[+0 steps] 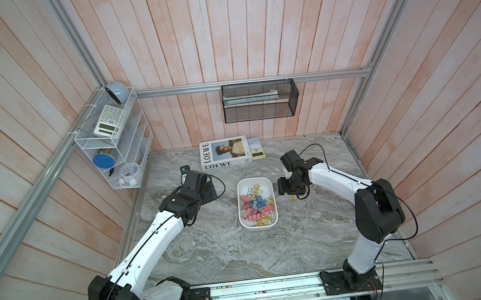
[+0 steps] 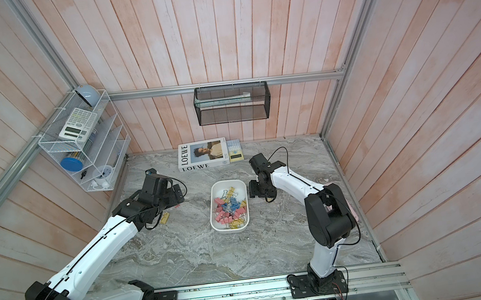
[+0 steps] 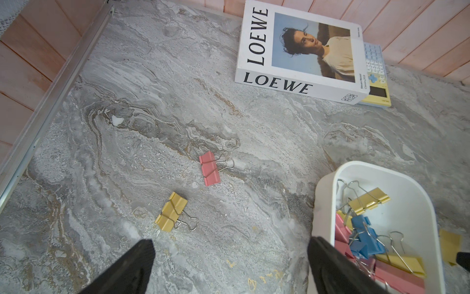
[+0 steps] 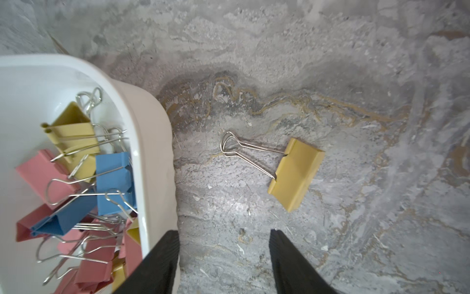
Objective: Take out the binder clips from the storage box
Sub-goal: Place the binder clip at the center of the board, then pick up the binder clip from the storage box.
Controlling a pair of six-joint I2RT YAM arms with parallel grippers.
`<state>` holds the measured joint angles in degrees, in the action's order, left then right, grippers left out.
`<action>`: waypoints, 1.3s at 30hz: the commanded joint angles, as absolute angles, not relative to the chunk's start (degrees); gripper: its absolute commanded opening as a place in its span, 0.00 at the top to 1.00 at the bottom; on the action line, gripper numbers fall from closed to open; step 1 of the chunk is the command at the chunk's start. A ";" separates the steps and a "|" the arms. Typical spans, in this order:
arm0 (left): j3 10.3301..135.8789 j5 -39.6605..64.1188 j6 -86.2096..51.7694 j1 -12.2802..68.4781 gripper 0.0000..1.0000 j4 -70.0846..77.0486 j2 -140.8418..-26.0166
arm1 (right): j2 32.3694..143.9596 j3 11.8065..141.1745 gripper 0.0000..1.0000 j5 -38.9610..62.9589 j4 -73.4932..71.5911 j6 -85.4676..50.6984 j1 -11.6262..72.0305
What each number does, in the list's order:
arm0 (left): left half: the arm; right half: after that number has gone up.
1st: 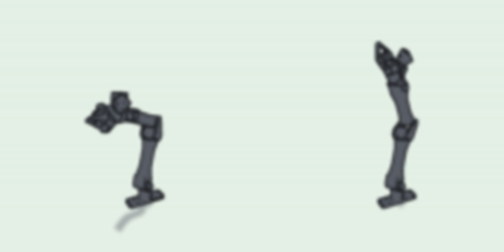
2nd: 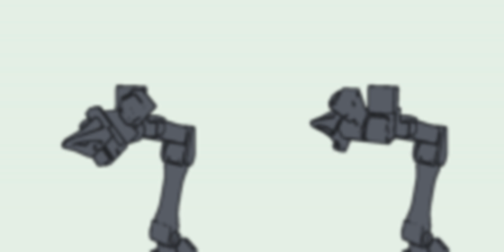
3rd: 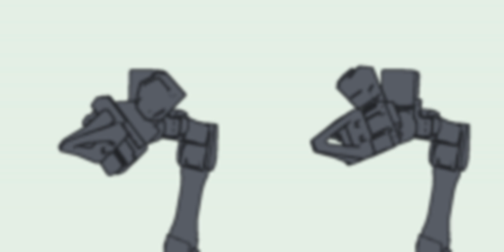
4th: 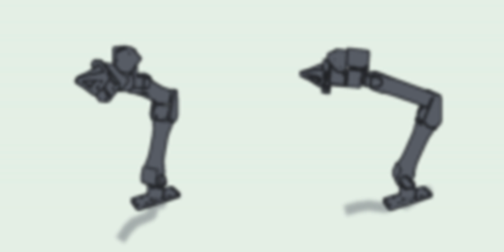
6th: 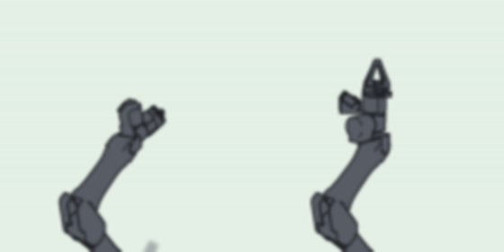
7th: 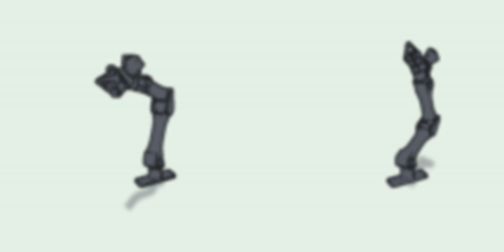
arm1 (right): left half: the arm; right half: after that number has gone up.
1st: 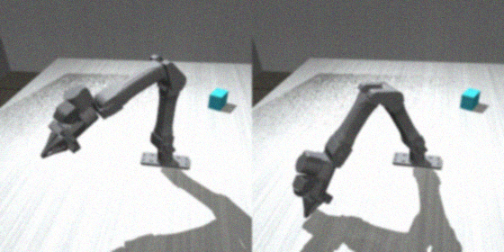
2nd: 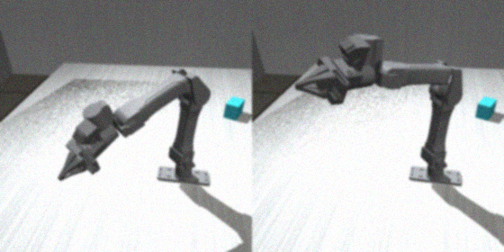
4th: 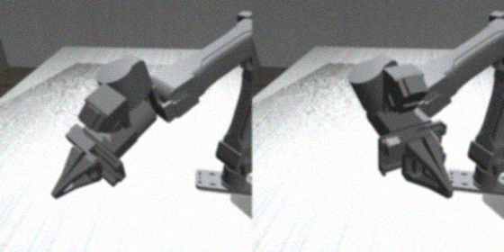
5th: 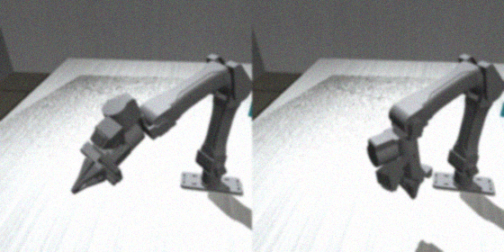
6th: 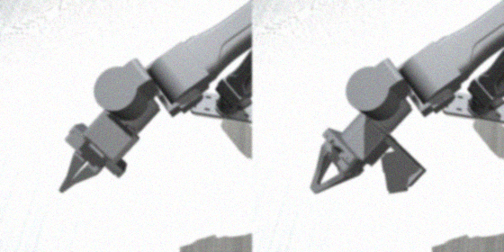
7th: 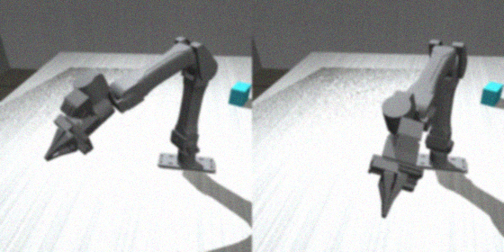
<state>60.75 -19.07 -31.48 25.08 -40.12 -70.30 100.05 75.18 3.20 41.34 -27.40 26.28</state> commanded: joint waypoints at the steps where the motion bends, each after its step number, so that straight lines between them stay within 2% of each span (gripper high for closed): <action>1: 62.06 -16.50 -31.00 26.17 0.00 -38.29 -72.12 | 95.17 76.48 0.35 3.66 41.46 -26.99 25.86; 5: 63.32 -15.22 -31.18 28.77 0.00 -36.25 -75.67 | 91.54 75.62 0.23 3.76 41.82 -26.62 25.86; 7: 64.75 -15.05 -31.05 30.81 0.01 -35.63 -78.43 | 89.53 74.78 0.09 3.78 41.70 -26.59 25.86; 9: 66.49 -14.71 -30.98 32.58 0.03 -35.34 -81.34 | 88.03 73.99 0.02 4.02 41.74 -26.63 25.89; 13: 69.84 -14.55 -29.23 36.46 0.17 -35.07 -87.13 | 85.12 72.46 0.02 3.58 42.31 -26.81 25.85; 16: 71.58 -12.09 -29.29 38.21 0.33 -35.40 -90.84 | 82.99 70.85 0.02 3.05 42.23 -27.20 25.90; 24: 72.14 -7.31 -29.21 42.07 0.58 -36.00 -95.89 | 77.93 65.09 0.02 1.19 38.22 -28.12 25.92; 34: 72.57 -4.32 -25.80 44.81 0.61 -36.51 -101.16 | 76.29 63.02 0.02 0.85 36.57 -28.74 25.85; 36: 72.66 -4.08 -25.10 44.90 0.67 -37.12 -101.98 | 76.09 62.91 0.02 0.90 36.69 -28.74 25.86; 38: 72.68 -4.23 -24.57 44.91 0.68 -37.62 -102.44 | 75.86 62.80 0.02 0.79 36.65 -28.74 25.91; 39: 72.55 -4.23 -24.32 44.91 0.73 -37.75 -102.56 | 75.76 62.84 0.02 0.79 36.77 -28.74 25.93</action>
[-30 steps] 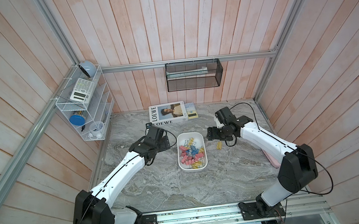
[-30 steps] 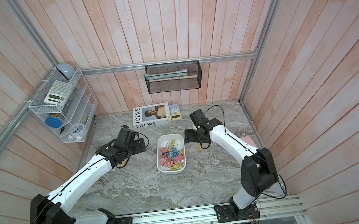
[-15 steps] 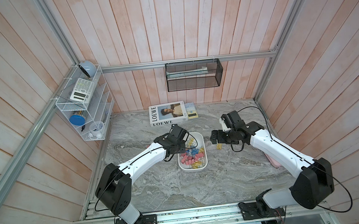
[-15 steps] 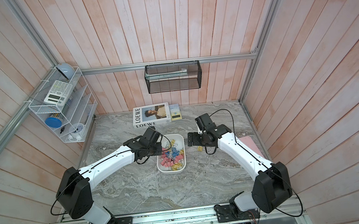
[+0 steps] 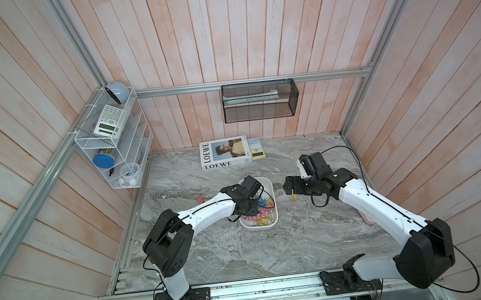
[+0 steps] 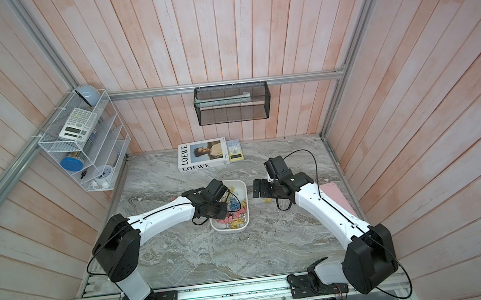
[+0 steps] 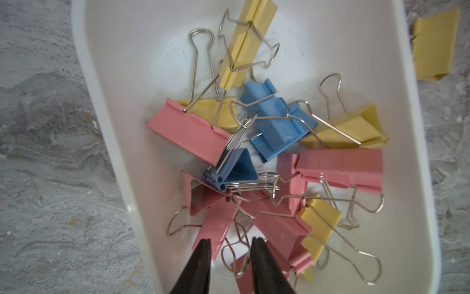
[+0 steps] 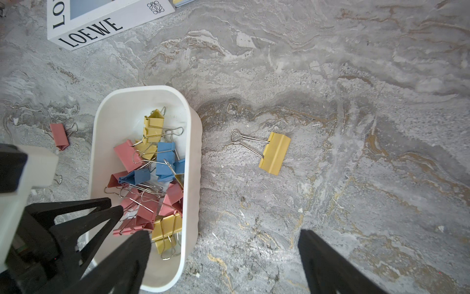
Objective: Take out the binder clips from the storage box
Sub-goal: Pick up the binder clip from the storage box.
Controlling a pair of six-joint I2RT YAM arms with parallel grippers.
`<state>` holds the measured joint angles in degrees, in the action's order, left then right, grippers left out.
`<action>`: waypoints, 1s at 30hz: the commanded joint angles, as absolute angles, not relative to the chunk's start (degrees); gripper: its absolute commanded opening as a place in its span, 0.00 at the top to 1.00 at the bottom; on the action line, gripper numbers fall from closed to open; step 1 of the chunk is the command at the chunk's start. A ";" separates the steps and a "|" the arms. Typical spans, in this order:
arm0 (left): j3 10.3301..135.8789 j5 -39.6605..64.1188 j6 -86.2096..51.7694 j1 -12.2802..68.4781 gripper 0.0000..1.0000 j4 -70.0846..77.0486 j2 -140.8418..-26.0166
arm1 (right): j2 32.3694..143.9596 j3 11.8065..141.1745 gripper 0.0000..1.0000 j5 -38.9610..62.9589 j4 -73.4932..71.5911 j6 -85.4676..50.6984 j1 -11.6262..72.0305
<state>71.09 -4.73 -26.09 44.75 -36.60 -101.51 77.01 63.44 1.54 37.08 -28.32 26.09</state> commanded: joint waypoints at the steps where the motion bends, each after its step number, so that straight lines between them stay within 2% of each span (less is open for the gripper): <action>1: 72.48 -4.23 -24.32 44.91 0.76 -37.78 -102.61 | 75.76 62.81 0.02 0.77 36.74 -28.74 25.92; 3: 72.53 -3.85 -24.15 44.91 0.77 -37.81 -102.58 | 75.83 62.82 0.02 0.79 36.79 -28.78 25.87; 6: 72.52 -4.36 -24.16 45.00 0.91 -38.21 -102.53 | 76.02 62.84 0.02 1.20 36.73 -29.09 25.92; 9: 72.53 -5.70 -24.18 45.00 1.00 -38.54 -100.94 | 76.15 62.84 0.02 1.71 36.23 -29.40 25.91; 24: 72.13 -13.32 -26.36 43.69 1.00 -41.31 -85.97 | 81.26 67.71 0.02 3.11 34.58 -29.71 28.51; 30: 66.84 -14.07 -30.37 38.98 1.00 -38.40 -78.79 | 83.45 70.04 0.02 3.52 34.51 -29.46 30.25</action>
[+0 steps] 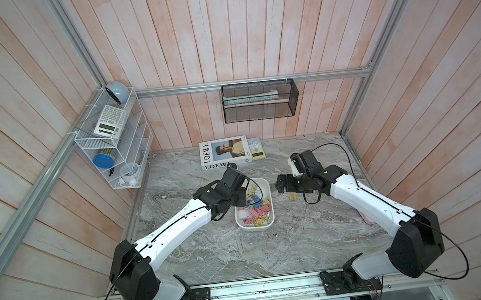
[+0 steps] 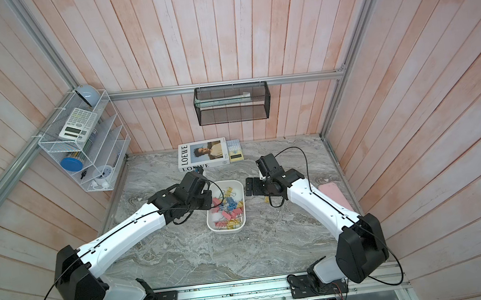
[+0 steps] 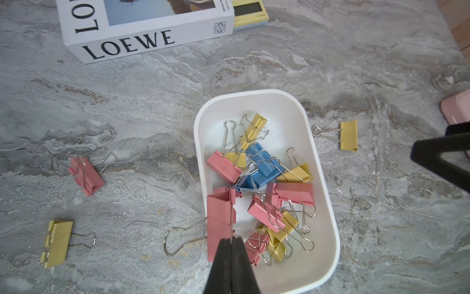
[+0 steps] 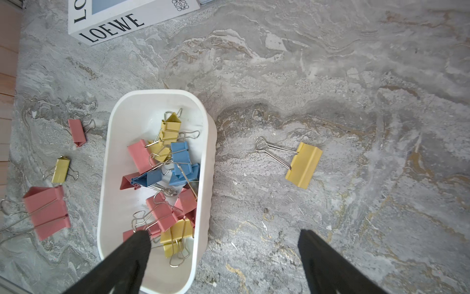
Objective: Take out the binder clips from the storage box
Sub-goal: Pick up the binder clip from the storage box, then place the binder clip at the center of the board.
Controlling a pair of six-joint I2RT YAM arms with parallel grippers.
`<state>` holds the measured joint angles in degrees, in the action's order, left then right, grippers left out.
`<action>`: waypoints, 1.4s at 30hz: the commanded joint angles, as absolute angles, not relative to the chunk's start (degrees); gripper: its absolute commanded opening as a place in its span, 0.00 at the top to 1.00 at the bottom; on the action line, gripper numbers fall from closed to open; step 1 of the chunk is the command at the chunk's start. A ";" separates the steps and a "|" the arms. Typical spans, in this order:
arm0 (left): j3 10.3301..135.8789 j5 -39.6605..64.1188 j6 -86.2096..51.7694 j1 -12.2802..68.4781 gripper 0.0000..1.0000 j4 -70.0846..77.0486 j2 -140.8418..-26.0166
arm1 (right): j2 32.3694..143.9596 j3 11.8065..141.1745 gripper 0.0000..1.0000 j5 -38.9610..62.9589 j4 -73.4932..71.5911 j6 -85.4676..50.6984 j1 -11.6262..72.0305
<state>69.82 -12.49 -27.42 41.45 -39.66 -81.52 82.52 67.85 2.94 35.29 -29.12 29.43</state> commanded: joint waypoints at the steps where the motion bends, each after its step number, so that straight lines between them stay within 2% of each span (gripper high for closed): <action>1: 64.86 -13.70 -31.68 37.17 1.00 -37.36 -76.89 | 83.79 70.51 0.02 3.60 34.54 -29.28 30.57; 7: 53.59 -8.44 -37.22 24.97 1.00 -30.30 -68.96 | 85.47 72.40 0.02 4.48 35.06 -28.83 32.31; 13: 43.22 -2.25 -43.10 15.49 1.00 -20.46 -67.03 | 87.72 74.05 0.02 5.23 35.64 -28.35 34.09; 21: 32.50 3.86 -49.44 8.17 1.00 -12.66 -67.24 | 91.84 77.40 0.02 7.01 37.79 -26.33 37.73; 23: 31.09 3.75 -50.30 7.67 0.99 -12.53 -66.98 | 92.80 78.01 0.06 7.75 38.19 -25.69 38.89; 24: 30.24 3.79 -50.60 7.48 0.92 -12.36 -66.95 | 93.33 78.30 0.09 7.99 38.45 -25.34 39.62; 26: 29.40 4.11 -50.97 7.38 0.86 -12.44 -66.82 | 94.42 78.82 0.13 8.07 39.22 -24.40 41.30; 28: 28.96 4.10 -51.22 7.38 0.65 -12.63 -66.39 | 95.56 79.31 0.18 8.16 40.20 -23.53 42.81; 31: 28.96 3.53 -51.24 7.39 0.53 -13.84 -64.73 | 97.52 80.18 0.27 8.66 41.40 -22.22 44.82; 35: 30.63 1.35 -50.39 7.34 0.21 -17.79 -61.81 | 100.97 82.76 0.36 8.35 44.47 -21.22 46.68; 37: 32.11 0.32 -49.84 7.38 0.12 -19.97 -60.67 | 102.76 83.90 0.41 9.03 45.68 -20.46 47.00; 38: 32.93 -0.10 -49.66 7.38 0.04 -21.07 -60.07 | 103.68 84.39 0.45 9.29 46.17 -20.22 47.23; 39: 33.58 -0.33 -49.44 7.38 0.00 -21.75 -59.29 | 104.48 84.79 0.50 9.38 46.44 -19.96 47.43; 42: 35.46 -0.17 -48.96 7.45 0.00 -23.42 -57.80 | 106.77 86.21 0.64 9.41 47.89 -19.41 47.57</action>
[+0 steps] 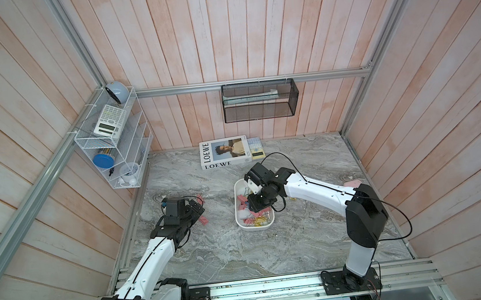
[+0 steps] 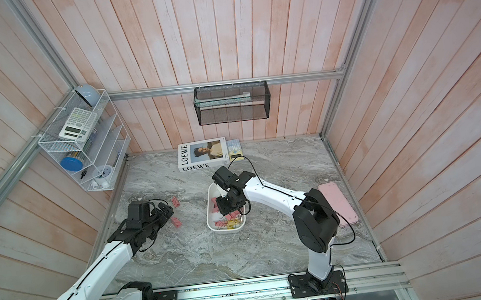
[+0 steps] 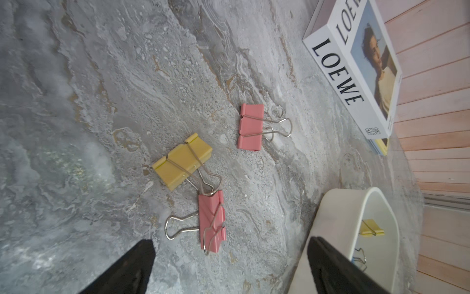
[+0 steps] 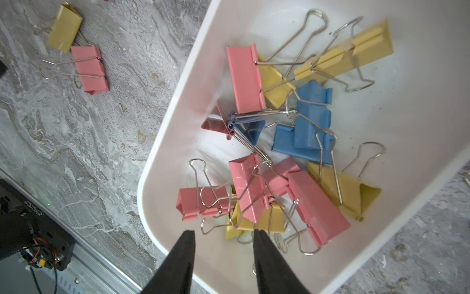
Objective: Take out the binder clips from the storage box
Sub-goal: Place the binder clip at the center of the board, then pick up the binder clip from the storage box.
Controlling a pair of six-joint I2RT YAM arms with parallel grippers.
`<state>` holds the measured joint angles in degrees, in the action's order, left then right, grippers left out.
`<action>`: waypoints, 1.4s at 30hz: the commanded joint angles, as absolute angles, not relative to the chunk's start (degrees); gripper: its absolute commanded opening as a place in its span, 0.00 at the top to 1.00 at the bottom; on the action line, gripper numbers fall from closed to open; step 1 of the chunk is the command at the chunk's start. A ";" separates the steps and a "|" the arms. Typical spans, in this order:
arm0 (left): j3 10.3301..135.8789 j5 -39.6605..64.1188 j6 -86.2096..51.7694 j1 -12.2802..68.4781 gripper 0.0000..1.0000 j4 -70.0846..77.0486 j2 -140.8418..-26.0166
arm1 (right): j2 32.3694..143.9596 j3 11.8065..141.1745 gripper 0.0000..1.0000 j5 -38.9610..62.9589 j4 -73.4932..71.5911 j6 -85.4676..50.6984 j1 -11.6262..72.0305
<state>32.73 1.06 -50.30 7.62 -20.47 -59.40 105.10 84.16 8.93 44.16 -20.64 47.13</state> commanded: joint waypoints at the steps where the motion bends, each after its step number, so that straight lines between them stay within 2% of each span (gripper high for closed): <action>1: 36.12 -0.03 -48.87 7.47 0.00 -23.84 -57.56 | 107.45 86.81 0.65 9.41 48.61 -19.10 47.55; 12: 41.41 1.28 -47.47 8.00 0.00 -27.39 -55.89 | 111.78 89.67 0.77 7.09 51.02 -17.88 47.65; 18: 41.77 1.88 -47.26 8.31 0.00 -27.34 -55.96 | 111.82 91.35 1.00 6.33 51.88 -17.73 47.64; 31: 44.18 3.35 -46.15 10.49 0.00 -25.23 -59.12 | 104.32 92.16 1.00 7.15 51.39 -18.76 44.90; 37: 45.77 3.40 -45.88 12.87 0.00 -24.02 -61.67 | 96.87 86.82 1.00 11.58 46.44 -21.37 38.00; 42: 47.60 2.75 -45.01 15.69 0.00 -23.82 -63.90 | 90.90 79.34 1.00 14.81 41.43 -23.75 29.05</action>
<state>45.19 2.76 -46.50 14.33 -25.19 -63.02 92.68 83.15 11.64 44.60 -21.28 32.67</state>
